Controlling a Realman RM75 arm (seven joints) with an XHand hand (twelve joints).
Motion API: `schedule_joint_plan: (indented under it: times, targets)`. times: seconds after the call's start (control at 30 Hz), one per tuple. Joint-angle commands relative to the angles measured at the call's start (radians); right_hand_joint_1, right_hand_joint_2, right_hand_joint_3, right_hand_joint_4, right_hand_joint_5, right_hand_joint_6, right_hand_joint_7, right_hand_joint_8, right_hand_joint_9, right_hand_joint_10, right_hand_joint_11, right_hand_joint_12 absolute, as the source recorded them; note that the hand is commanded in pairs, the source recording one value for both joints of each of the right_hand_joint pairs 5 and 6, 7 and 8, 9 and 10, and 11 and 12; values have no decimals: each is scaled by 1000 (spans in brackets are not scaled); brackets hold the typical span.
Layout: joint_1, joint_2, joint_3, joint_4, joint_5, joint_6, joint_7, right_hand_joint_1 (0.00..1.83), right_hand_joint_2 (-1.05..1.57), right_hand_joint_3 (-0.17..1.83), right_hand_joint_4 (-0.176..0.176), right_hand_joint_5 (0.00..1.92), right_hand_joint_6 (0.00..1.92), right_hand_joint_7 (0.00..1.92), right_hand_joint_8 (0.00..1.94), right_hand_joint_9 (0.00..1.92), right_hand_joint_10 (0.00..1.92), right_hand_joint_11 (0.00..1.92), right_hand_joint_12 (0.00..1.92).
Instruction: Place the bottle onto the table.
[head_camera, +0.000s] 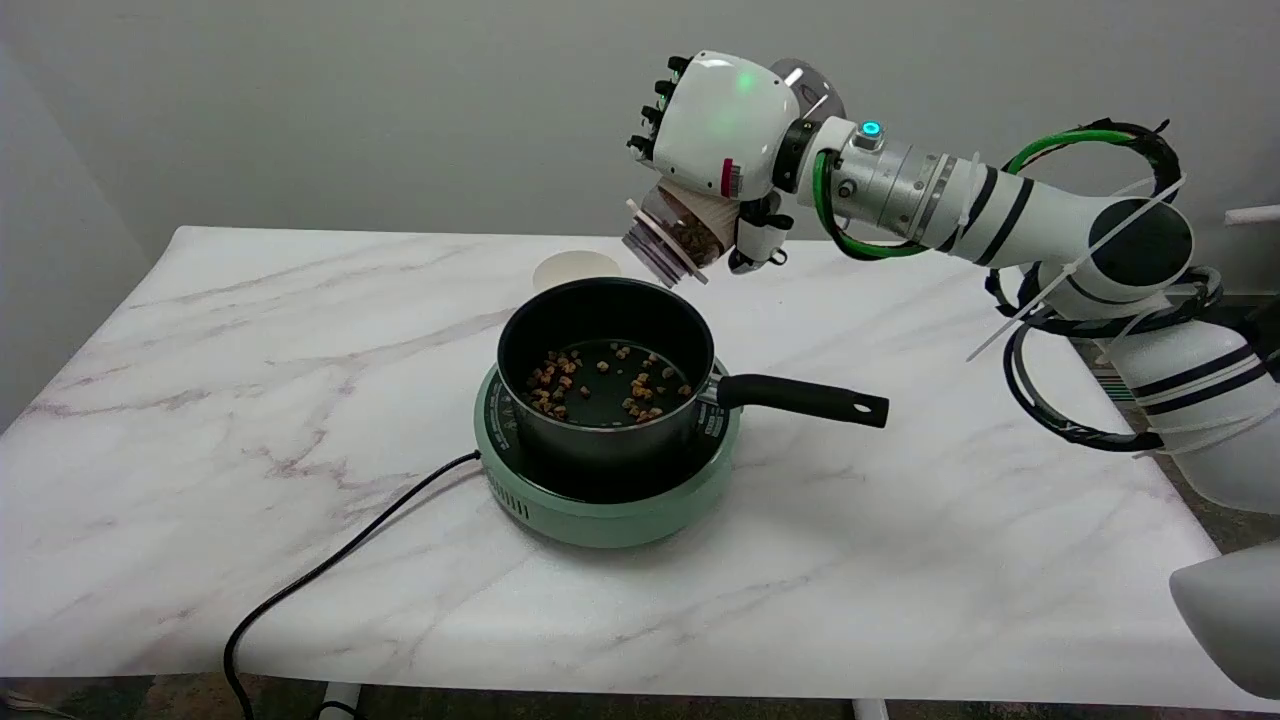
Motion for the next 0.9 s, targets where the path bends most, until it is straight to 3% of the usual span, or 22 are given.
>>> schedule_joint_plan:
  times: [0.03, 0.57, 0.9]
  targets:
    - [13, 23, -3, 3, -30, 1, 3, 1163, 1405, 525, 0, 1878, 1878, 1660, 1660, 1614, 1614, 1318, 1318]
    - [22, 28, -27, 15, -18, -18, 17, 1149, 1423, 518, 0, 1878, 1878, 1661, 1661, 1615, 1615, 1318, 1318]
    - [-35, -19, -23, 12, 112, -154, 53, 1157, 1406, 517, 0, 1862, 1862, 1651, 1651, 1610, 1610, 1311, 1311]
